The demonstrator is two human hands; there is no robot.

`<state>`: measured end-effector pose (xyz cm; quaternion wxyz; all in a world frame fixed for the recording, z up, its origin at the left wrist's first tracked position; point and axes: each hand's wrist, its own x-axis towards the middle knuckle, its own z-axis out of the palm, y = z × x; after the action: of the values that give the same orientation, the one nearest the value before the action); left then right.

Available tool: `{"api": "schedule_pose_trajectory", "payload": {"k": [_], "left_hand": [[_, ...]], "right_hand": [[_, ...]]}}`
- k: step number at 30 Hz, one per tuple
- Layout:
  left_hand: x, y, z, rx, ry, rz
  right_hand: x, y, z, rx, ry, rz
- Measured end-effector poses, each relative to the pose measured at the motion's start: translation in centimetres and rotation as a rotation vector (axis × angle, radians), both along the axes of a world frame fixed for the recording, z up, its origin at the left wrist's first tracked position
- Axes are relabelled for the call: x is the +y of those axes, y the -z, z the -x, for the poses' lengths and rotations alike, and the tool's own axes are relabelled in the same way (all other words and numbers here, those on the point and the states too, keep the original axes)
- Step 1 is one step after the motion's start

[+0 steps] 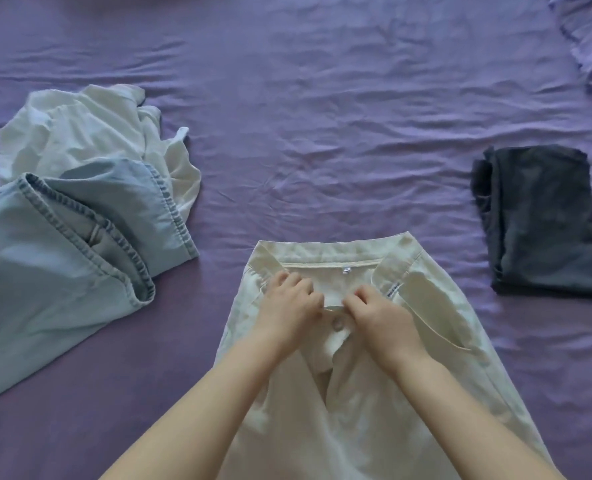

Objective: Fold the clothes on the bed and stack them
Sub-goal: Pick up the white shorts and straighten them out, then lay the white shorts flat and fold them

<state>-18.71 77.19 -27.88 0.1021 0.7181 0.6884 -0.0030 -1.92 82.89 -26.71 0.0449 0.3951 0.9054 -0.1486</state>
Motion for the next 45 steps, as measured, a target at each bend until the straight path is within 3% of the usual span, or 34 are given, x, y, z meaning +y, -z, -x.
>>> {"api": "schedule_pose_trajectory", "payload": {"k": [3, 7, 12, 14, 18, 21, 25, 29, 33, 35, 41, 45], "left_hand": [[2.3, -1.7, 0.4, -0.180, -0.158, -0.097], [6.2, -2.5, 0.7, -0.204, -0.341, -0.175], [6.2, -0.6, -1.0, -0.082, -0.531, 0.103], [4.8, 0.1, -2.4, -0.051, -0.527, 0.122], [-0.4, 0.5, -5.1, -0.069, -0.515, -0.163], [-5.7, 0.4, -6.6, -0.088, -0.396, -0.116], [-13.7, 0.6, -7.7, -0.014, -0.230, -0.050], [-18.9, -0.8, -8.6, -0.017, -0.166, -0.073], [-21.2, -2.7, -8.1, -0.064, -0.393, -0.200], [-22.2, -2.7, -7.7, -0.065, -0.462, -0.219], [-24.4, -0.7, -6.9, 0.054, -0.242, -0.007], [-25.5, -0.8, -6.5, 0.076, -0.269, -0.084]], "right_hand": [[1.9, -1.3, -0.5, 0.172, 0.188, -0.015], [5.4, -2.4, -0.3, 0.337, 0.402, 0.020], [4.4, -1.1, -0.6, 0.369, 0.315, 0.147], [2.2, -0.2, -0.8, 0.305, 0.207, 0.204], [-2.2, 1.8, -1.6, 0.099, 0.001, 0.053], [-3.8, 2.0, -2.1, 0.011, 0.002, -0.013], [-7.7, 1.4, -4.1, 0.003, -0.078, 0.003], [-14.9, 0.6, -6.0, 0.131, -0.194, 0.112], [-19.5, -0.6, -7.0, 0.294, -0.115, 0.132], [-20.9, -0.9, -7.0, 0.243, -0.053, 0.139], [-23.2, 0.2, -6.4, -0.017, -0.046, 0.090], [-23.8, 0.5, -6.8, 0.169, 0.078, 0.125]]}}
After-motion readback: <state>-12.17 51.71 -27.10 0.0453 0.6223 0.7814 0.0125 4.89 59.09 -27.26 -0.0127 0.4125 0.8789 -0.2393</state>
